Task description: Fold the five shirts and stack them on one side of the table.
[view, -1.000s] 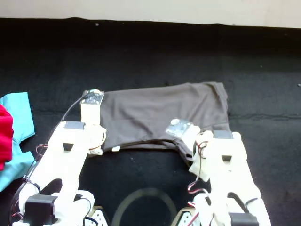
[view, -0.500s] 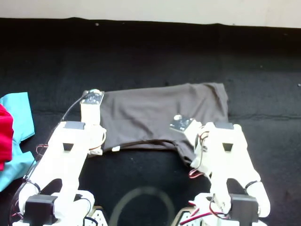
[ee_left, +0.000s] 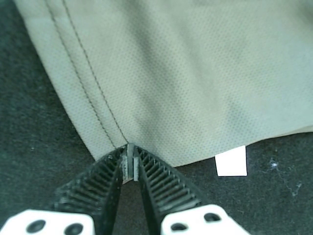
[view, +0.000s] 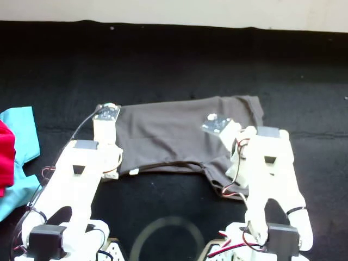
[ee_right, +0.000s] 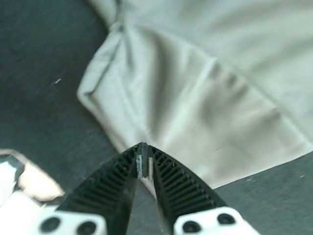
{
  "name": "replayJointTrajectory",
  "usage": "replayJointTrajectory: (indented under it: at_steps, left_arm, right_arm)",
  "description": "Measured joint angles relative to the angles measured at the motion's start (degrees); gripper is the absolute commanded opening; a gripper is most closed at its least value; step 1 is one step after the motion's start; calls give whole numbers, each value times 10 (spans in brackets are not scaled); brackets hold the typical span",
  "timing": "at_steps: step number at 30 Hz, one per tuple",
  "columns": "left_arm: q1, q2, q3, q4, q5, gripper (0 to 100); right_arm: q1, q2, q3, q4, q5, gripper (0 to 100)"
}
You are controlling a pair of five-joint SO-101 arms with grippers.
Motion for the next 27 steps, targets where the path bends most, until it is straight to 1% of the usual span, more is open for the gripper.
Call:
replayJointTrajectory:
  at_steps: [3,4,5,8,11,14,18,23,25,27]
  left_arm:
    - [0,0,0,0,0,8]
    - [0,0,0,0,0,8]
    - [0,0,0,0,0,8]
    - [0,0,0,0,0,8]
    - [0,0,0,0,0,8]
    - [0,0,0,0,0,8]
    - [0,0,0,0,0,8]
    - [0,0,0,0,0,8]
    - [0,0,0,0,0,8]
    - [0,0,0,0,0,8]
  right_arm:
    - [-12,0,0,49,-37,197]
    - [-25,0,0,66,-52,227]
    - [-37,1,0,79,-60,236]
    - [-80,1,15,82,-62,234]
    - [-106,1,62,40,-62,234]
    - [-112,1,103,-18,-62,234]
    - [-113,0,122,-68,-62,234]
    - [-112,10,125,-87,-63,231]
    - [-112,29,121,-87,-64,203]
    - [-112,56,117,-91,-64,147]
